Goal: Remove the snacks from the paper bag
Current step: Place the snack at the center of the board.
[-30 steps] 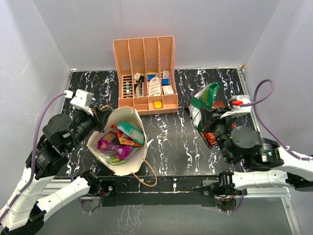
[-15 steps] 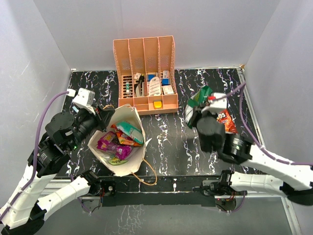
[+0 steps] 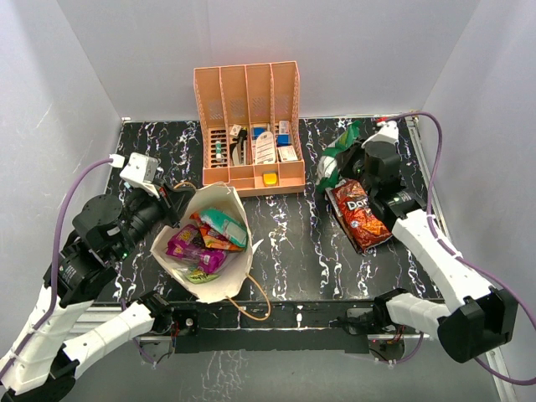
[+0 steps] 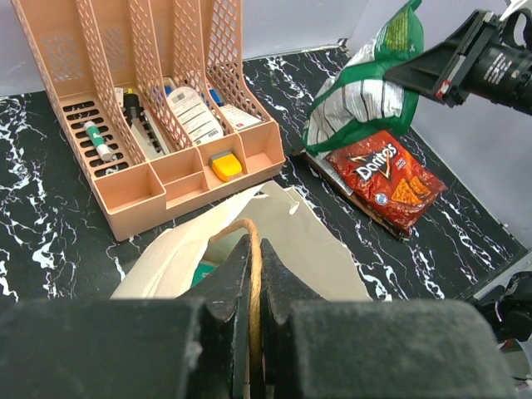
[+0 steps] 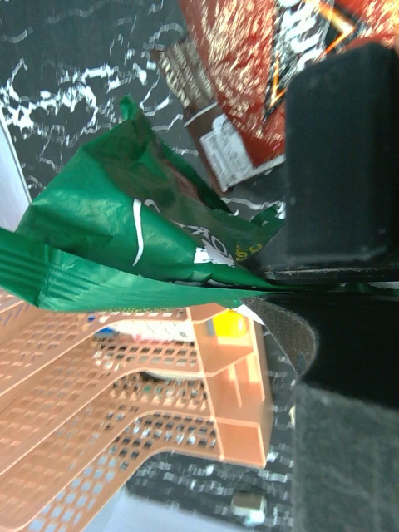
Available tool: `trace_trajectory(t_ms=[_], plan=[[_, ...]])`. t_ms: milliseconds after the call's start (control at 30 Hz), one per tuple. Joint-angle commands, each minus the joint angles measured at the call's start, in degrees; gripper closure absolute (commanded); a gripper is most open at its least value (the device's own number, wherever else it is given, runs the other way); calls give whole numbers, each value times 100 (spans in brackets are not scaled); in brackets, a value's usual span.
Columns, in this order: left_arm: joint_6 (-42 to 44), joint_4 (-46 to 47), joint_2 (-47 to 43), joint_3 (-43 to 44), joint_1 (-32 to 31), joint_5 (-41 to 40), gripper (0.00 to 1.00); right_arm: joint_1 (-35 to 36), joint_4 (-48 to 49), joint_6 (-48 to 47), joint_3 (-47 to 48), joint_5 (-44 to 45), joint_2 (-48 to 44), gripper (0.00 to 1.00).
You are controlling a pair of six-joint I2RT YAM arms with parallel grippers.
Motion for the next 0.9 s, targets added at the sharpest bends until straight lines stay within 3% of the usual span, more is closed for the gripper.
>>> trace_trajectory(t_ms=[0,400,867], plan=[[-37,25,-95,175,13,89,100,-599,1481,763,20,-1360,85,93],[32,-7,-145,167,13,107,100,-1729,2317,1842,-560,-2206,357,93],[46,51,-160,87,14,168,100,-2393,2393,1866,-1476,-2288,-23,93]])
